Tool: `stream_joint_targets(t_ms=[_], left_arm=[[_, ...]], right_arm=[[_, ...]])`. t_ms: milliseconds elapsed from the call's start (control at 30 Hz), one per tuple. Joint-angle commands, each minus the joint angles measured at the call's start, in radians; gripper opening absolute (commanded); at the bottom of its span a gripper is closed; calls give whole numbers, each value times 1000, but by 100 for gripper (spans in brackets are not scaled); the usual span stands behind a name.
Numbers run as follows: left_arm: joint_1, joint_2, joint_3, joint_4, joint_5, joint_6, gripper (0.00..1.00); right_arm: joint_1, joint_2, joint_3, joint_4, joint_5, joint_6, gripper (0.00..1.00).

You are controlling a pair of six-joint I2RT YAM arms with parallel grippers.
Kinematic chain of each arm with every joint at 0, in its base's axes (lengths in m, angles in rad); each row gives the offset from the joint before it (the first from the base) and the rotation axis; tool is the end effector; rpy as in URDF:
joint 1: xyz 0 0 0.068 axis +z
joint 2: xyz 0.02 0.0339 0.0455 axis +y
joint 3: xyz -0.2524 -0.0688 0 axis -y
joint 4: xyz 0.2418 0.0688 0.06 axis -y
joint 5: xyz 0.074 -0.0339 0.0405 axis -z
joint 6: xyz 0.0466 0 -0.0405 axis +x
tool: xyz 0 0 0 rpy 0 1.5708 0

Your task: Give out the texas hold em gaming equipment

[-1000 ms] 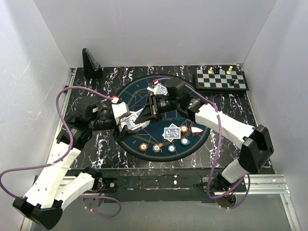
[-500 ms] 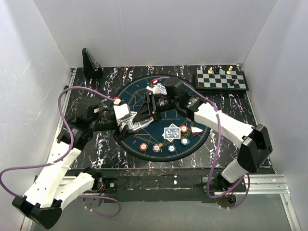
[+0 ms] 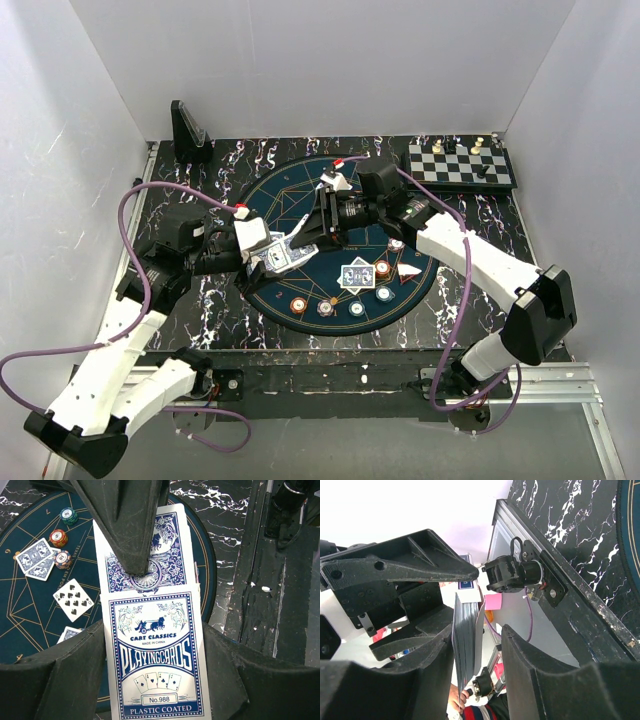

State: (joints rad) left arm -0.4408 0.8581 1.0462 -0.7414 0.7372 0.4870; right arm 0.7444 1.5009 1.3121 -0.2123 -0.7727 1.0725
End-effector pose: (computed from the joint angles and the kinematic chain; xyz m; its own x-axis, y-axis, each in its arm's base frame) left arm 0.1436 -0.1024 0.3516 -0.0301 0.3973 -0.9172 0.9587 0.2712 0.0860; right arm 0.2354 0.2610 0.3369 -0.9786 -0.0463 -0.2006 -0.2055 0.2760 0.9389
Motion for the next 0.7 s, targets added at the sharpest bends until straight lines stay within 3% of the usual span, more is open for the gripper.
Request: stream_joint_targets(t_ms=[0, 333, 667], left_arm=[[-4, -14, 32, 5, 19, -2, 20], [-4, -7, 48, -6, 4, 2, 17], [-4, -5, 46, -7, 11, -4, 15]], right_arm=[[1, -22, 2, 1, -10, -13, 48], [-28, -31, 39, -182, 15, -135, 47], [-66, -84, 21, -222, 15, -160, 47]])
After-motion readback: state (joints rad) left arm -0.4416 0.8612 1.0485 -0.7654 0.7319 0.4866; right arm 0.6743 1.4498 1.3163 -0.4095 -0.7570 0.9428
